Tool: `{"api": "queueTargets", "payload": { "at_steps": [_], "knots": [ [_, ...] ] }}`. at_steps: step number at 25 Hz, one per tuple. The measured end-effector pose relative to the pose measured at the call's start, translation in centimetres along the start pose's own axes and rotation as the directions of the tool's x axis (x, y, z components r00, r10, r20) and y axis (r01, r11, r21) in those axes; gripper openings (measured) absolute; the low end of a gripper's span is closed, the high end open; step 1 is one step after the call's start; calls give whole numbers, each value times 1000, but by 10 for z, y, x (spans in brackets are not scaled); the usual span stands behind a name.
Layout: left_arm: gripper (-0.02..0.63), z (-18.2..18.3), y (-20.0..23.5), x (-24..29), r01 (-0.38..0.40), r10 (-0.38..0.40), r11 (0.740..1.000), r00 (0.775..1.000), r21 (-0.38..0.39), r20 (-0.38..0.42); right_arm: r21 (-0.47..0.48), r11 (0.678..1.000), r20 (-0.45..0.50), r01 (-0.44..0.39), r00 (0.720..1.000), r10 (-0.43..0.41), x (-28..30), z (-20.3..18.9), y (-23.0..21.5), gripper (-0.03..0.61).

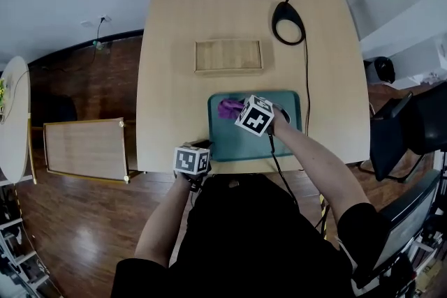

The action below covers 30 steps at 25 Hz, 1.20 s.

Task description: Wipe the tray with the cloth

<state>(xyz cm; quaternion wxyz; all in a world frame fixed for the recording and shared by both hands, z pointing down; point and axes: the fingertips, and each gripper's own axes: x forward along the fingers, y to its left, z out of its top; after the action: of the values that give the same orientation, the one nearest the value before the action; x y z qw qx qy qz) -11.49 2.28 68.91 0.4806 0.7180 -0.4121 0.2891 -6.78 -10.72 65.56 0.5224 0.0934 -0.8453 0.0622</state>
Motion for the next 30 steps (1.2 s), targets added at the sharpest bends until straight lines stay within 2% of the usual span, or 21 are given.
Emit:
{"api": "queueTargets", "payload": {
  "at_steps": [4, 7, 15, 18, 21, 24, 27, 30],
  "knots": [
    [97, 2, -1, -1, 9, -9, 1000, 1000, 3, -2, -2, 996, -13, 87, 996, -87, 1, 6, -46, 48],
    [97, 4, 3, -7, -15, 15, 1000, 1000, 2, -5, -12, 995, -15, 97, 995, -97, 4, 4, -47, 48],
    [97, 3, 6, -7, -25, 25, 999, 1000, 21, -18, 48, 997, -8, -58, 998, 58, 6, -23, 30, 48],
    [97, 2, 6, -5, -22, 23, 999, 1000, 26, -16, 31, 991, -28, -130, 991, 130, 0, -35, 67, 48],
    [97, 0, 5, -1, -12, 13, 999, 1000, 30, -18, 29, 986, -39, -162, 986, 163, -5, -46, 92, 48],
    [97, 1, 6, 1, -21, 21, 999, 1000, 32, -15, 83, 976, -29, -203, 978, 206, -6, -57, 110, 48],
    [97, 1, 6, 3, -29, 29, 999, 1000, 31, -12, 145, 947, -40, -287, 955, 295, -5, -80, 141, 48],
    [95, 0, 7, 3, -33, 34, 999, 999, 32, -13, 121, 949, -36, -292, 954, 298, -8, -88, 151, 48]
  ]
}}
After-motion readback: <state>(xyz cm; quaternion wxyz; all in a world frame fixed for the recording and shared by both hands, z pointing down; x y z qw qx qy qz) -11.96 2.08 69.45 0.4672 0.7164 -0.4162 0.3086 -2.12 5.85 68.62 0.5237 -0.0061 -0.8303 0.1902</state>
